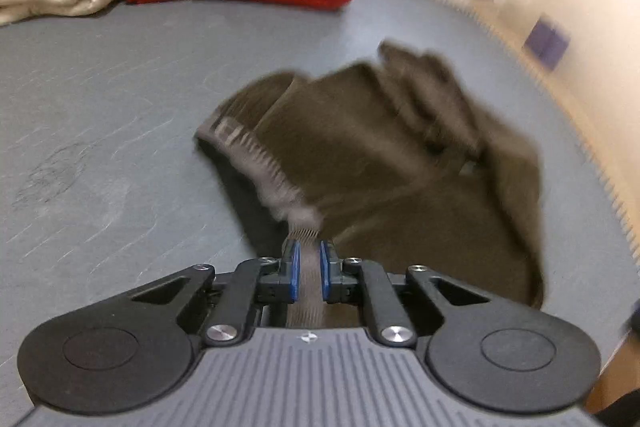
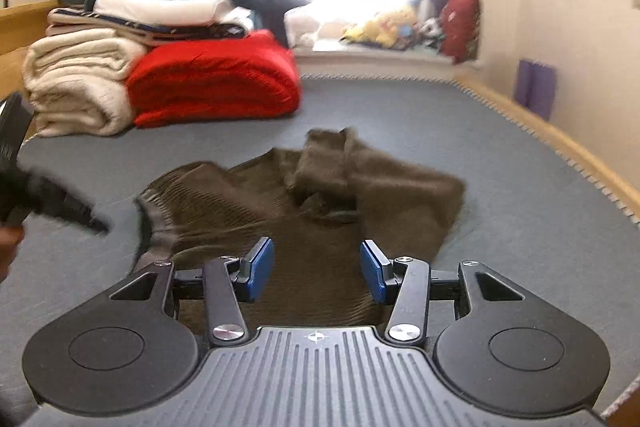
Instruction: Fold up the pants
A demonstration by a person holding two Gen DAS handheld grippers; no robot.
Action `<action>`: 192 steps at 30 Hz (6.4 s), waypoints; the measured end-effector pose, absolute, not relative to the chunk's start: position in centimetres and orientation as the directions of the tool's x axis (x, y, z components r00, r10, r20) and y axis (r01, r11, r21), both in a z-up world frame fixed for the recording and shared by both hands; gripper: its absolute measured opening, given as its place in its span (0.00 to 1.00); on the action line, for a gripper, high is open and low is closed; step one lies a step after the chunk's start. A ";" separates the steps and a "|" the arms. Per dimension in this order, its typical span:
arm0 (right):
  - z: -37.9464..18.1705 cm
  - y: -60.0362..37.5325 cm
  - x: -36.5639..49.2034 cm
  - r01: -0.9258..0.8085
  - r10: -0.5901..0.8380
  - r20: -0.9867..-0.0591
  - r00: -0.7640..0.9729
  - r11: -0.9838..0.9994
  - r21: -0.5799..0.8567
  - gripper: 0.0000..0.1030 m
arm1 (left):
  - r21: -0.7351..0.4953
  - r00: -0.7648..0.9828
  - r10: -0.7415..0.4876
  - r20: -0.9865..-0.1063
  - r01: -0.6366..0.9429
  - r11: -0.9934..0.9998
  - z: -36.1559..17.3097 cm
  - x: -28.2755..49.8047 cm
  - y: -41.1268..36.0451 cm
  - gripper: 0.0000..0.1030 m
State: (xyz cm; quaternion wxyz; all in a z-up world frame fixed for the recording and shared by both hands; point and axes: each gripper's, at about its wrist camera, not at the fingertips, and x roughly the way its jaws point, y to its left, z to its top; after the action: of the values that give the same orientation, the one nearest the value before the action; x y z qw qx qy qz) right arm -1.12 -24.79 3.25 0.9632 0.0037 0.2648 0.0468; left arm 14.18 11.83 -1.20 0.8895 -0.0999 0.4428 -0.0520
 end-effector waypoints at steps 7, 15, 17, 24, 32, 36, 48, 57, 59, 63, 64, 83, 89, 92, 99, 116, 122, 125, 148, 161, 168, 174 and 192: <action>0.4 -20.6 0.1 -0.258 0.199 -0.571 0.797 0.966 -0.024 0.34 | -0.380 0.533 -0.270 -0.802 -0.108 0.919 -4.9 17.0 13.4 0.14; -4.9 -14.9 2.7 -0.464 0.292 -0.704 0.647 0.884 -0.059 0.46 | -0.420 0.466 -0.291 -0.836 -0.201 0.885 -8.9 19.8 15.6 0.59; -6.4 -13.7 3.1 -0.502 0.295 -0.735 0.611 0.862 -0.071 0.50 | -0.443 0.435 -0.318 -0.842 -0.223 0.868 -10.3 20.5 15.8 0.63; -11.0 -10.5 4.2 -0.592 0.224 -0.794 0.565 0.780 -0.202 0.59 | -0.439 0.360 -0.341 -0.868 -0.237 0.867 -13.9 22.2 13.7 0.68; -10.8 -11.0 4.0 -0.602 0.243 -0.752 0.612 0.761 -0.244 0.23 | -0.327 0.439 -0.246 -0.864 -0.119 0.937 -13.1 21.2 11.2 0.26; -9.1 -11.6 2.2 -0.634 0.313 -0.711 0.629 0.736 -0.236 0.07 | -0.379 0.475 -0.275 -0.836 -0.135 0.916 -10.6 19.5 12.4 0.17; -0.7 -7.7 -8.2 -0.810 0.507 -0.681 0.529 0.541 -0.226 0.05 | -0.278 0.512 -0.175 -0.841 -0.133 0.951 -1.3 8.1 19.6 0.13; -2.9 0.2 -14.6 -0.883 0.528 -0.760 0.378 0.452 -0.125 0.10 | -0.227 0.393 -0.079 -0.916 -0.346 0.910 -3.6 2.8 26.7 0.16; -2.4 -0.5 -14.6 -0.880 0.542 -0.763 0.353 0.470 -0.074 0.10 | -0.208 0.419 -0.051 -0.906 -0.338 0.918 -2.7 2.8 26.3 0.19; 1.2 -5.5 -11.7 -0.836 0.612 -0.703 0.362 0.546 0.046 0.12 | -0.195 0.481 -0.030 -0.876 -0.296 0.935 -0.6 2.1 24.6 0.30; 2.4 -7.5 -10.7 -0.815 0.621 -0.681 0.389 0.577 0.060 0.12 | -0.212 0.503 -0.047 -0.863 -0.278 0.937 -0.1 1.7 23.8 0.36; -2.7 -26.3 6.8 -0.294 0.295 -0.713 0.636 0.947 0.129 0.23 | -0.114 0.484 -0.014 -0.875 -0.179 0.977 -2.2 3.6 8.6 0.79; -4.1 -21.3 7.9 -0.430 0.304 -0.719 0.625 0.903 0.008 0.50 | -0.056 0.439 0.009 -0.898 -0.133 0.990 -3.3 4.9 9.7 0.79; -5.4 -18.7 9.6 -0.477 0.281 -0.748 0.601 0.877 -0.053 0.51 | -0.072 0.430 -0.009 -0.903 -0.129 0.989 -3.6 5.1 10.0 0.79; -8.2 -15.2 11.5 -0.501 0.197 -0.760 0.619 0.844 -0.190 0.55 | -0.025 0.447 0.006 -0.895 -0.065 0.998 -3.5 4.3 9.6 0.79; -1.9 -28.7 5.4 -0.401 0.199 -0.744 0.638 0.910 -0.101 0.06 | 0.008 0.480 0.015 -0.877 -0.017 1.000 -1.9 2.3 9.0 0.79; -4.1 -35.1 -0.7 -0.524 0.195 -0.860 0.472 0.847 -0.095 0.06 | 0.022 0.476 0.021 -0.879 -0.003 1.000 -1.8 2.1 9.5 0.80; -4.7 -36.7 -1.3 -0.514 0.183 -0.885 0.429 0.855 -0.072 0.07 | 0.010 0.465 0.020 -0.885 -0.023 1.000 -2.0 2.6 9.9 0.80; -1.0 -24.3 13.3 -0.411 0.198 -0.763 0.615 0.907 -0.095 0.67 | -0.018 0.444 -0.001 -0.896 -0.035 0.999 -2.8 4.9 8.9 0.81; -9.9 -18.2 16.7 -0.492 -0.080 -0.851 0.519 0.786 -0.374 0.22 | -0.014 0.439 0.032 -0.898 -0.101 0.995 -2.4 4.8 12.3 0.82; -4.4 -23.9 15.8 -0.353 0.060 -0.801 0.595 0.916 -0.193 0.07 | -0.008 0.446 0.044 -0.894 -0.113 0.994 -2.0 4.1 12.6 0.82; 0.5 -33.9 11.7 -0.161 0.094 -0.738 0.669 0.987 -0.020 0.06 | -0.012 0.451 0.031 -0.892 -0.093 0.996 -2.0 3.5 11.6 0.82; -6.7 -60.7 1.9 0.469 -0.022 -0.917 0.399 0.864 0.183 0.22 | 0.034 0.426 0.022 -0.904 0.021 0.999 -3.2 4.9 7.2 0.82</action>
State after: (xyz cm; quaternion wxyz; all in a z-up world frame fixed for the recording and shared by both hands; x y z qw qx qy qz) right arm 1.90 -60.68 -6.65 0.8089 0.2122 0.5269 -0.1517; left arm 4.90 7.21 -3.18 0.8442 0.0200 0.5357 0.0005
